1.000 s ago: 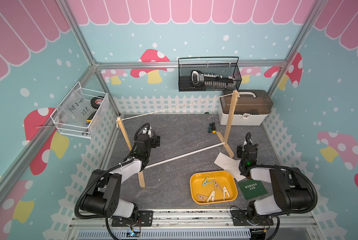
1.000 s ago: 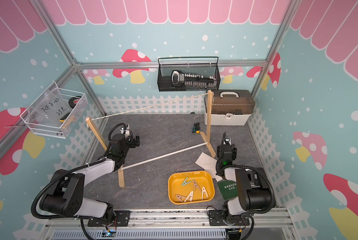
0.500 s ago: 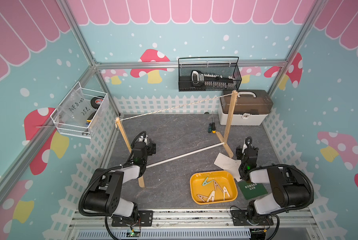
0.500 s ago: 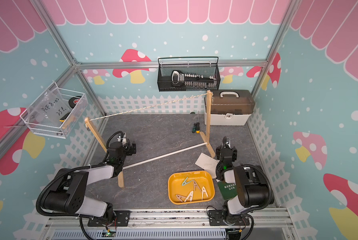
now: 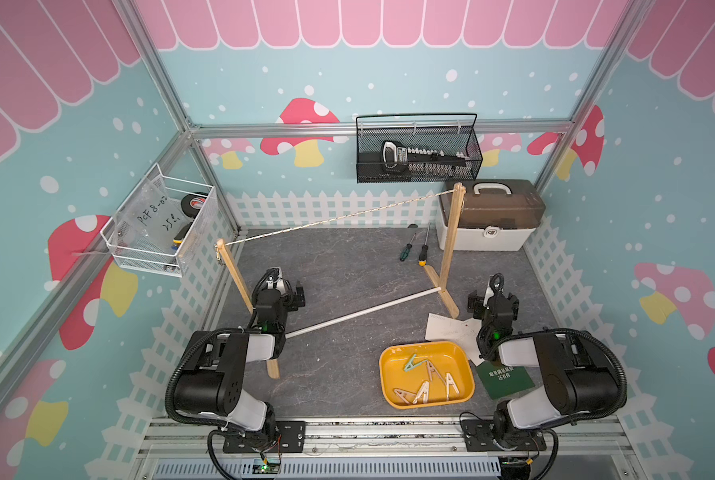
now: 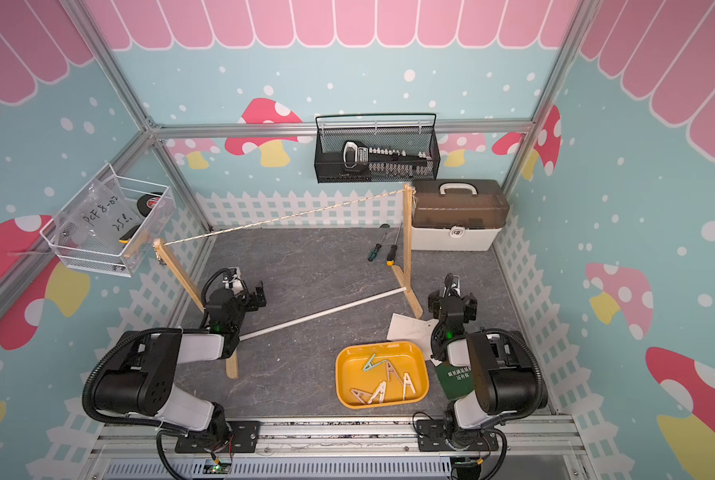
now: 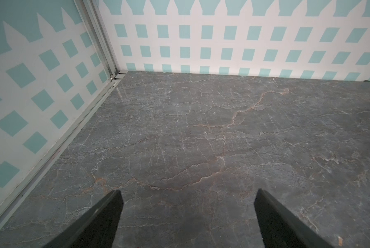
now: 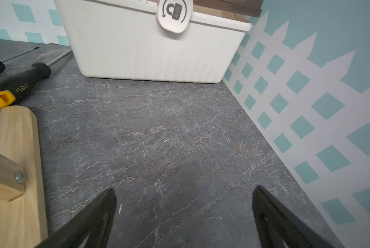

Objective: Remove the postcards from the strings
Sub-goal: Reset both arms

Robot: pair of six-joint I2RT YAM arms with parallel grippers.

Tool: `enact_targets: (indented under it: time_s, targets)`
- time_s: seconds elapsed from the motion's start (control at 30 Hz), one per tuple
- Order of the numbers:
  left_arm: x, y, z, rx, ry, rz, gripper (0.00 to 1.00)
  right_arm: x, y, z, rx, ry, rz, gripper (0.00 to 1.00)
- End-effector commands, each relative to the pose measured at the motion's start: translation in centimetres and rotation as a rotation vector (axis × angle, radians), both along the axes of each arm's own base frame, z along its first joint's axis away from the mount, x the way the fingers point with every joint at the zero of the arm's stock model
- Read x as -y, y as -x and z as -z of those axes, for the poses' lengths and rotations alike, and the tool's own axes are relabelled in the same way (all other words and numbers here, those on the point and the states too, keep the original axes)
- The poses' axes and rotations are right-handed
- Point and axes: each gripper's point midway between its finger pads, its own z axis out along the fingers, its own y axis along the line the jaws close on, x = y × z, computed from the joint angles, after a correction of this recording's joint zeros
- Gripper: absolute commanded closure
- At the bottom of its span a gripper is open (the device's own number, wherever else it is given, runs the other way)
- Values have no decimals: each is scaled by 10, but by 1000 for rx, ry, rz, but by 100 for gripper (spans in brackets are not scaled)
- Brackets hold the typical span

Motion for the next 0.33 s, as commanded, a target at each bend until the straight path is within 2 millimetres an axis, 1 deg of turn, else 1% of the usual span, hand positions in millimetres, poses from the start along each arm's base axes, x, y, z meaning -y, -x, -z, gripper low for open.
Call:
enact_targets:
  time_s: [0.0,0.3]
  targets:
    - [-1,-3,-6,32,16,2,0,-2,-7,-10,33,6,-11,1]
    - [-1,-4,-6,31,18,2,0,-2,-7,-9,30,-3,-19,1]
